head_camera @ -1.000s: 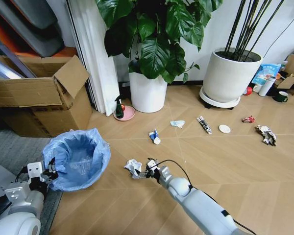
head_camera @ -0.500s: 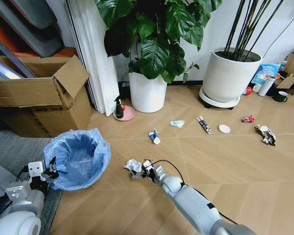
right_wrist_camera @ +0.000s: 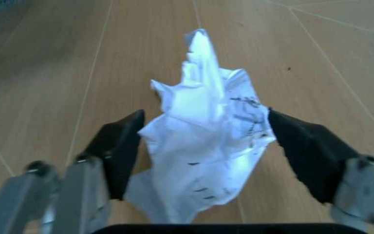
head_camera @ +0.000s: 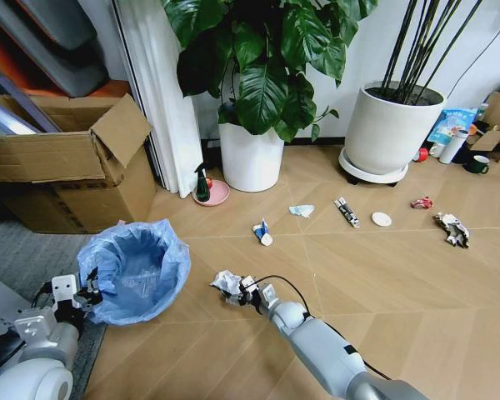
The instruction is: Pick up the trash bin and place the garbage on the floor into it.
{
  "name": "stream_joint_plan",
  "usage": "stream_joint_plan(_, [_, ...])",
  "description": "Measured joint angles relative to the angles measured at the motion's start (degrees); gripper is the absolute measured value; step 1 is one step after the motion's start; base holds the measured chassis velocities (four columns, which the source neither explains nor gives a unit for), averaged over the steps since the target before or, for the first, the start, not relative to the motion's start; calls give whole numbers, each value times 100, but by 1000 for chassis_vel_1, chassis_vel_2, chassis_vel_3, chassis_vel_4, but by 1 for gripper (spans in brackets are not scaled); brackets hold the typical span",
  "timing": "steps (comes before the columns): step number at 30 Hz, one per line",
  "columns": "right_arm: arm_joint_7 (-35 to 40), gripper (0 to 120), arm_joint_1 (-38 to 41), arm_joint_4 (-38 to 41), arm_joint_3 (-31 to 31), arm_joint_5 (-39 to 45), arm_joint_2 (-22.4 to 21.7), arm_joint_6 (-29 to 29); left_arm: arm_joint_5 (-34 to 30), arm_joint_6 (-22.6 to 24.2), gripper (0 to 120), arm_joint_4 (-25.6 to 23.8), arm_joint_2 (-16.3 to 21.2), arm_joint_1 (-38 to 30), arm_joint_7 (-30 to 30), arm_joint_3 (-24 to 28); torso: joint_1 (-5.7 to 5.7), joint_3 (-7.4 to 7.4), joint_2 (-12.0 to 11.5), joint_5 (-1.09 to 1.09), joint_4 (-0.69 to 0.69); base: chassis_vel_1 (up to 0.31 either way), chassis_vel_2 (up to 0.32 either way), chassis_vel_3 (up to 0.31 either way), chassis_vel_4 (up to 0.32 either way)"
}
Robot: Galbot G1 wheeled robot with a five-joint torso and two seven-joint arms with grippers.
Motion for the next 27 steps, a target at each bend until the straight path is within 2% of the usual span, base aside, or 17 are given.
stream_joint_plan(1, [0,68,0,0,0,0,0,0,0,0,0,0,0,0,0,0,0,0,0,0,0,0,0,0,0])
stream_joint_plan(4, [-51,52,45,-166,74,-100,134,62,-5,0,0,-26,18,60,3,-22,0,0,0,0,1,0,0,0,0])
stream_joint_plan(6, [-58,50,56,-198,91,-117,157,71,-9,0,0,-37,26,66,3,-25,0,0,0,0,1,0,0,0,0])
stream_joint_plan(8, [-65,39,79,-268,131,-143,209,89,-16,6,0,-54,42,71,3,-24,0,0,0,0,0,0,0,0,0])
stream_joint_plan(9, [-65,39,79,-268,131,-143,209,89,-16,6,0,-54,42,71,3,-24,0,0,0,0,0,0,0,0,0])
stream_joint_plan(12, [-67,24,80,-307,167,-147,219,94,-17,14,0,-65,45,73,3,-6,0,0,0,0,0,0,0,0,0])
stream_joint_plan(14, [-67,21,79,-314,176,-147,218,94,-17,14,0,-65,45,73,3,-5,0,0,0,0,0,0,0,0,0])
stream_joint_plan(17, [-66,7,62,-334,215,-147,200,102,-17,17,0,-65,60,76,3,-5,0,0,0,0,0,0,0,0,0])
stream_joint_plan(20, [-49,0,59,-334,246,-145,190,119,-17,16,0,-66,69,71,3,-5,0,0,0,0,0,0,0,0,0])
stream_joint_plan(27, [82,0,-1,-165,322,-99,76,133,-21,18,0,-66,68,71,3,-1,0,0,0,1,1,0,0,0,0])
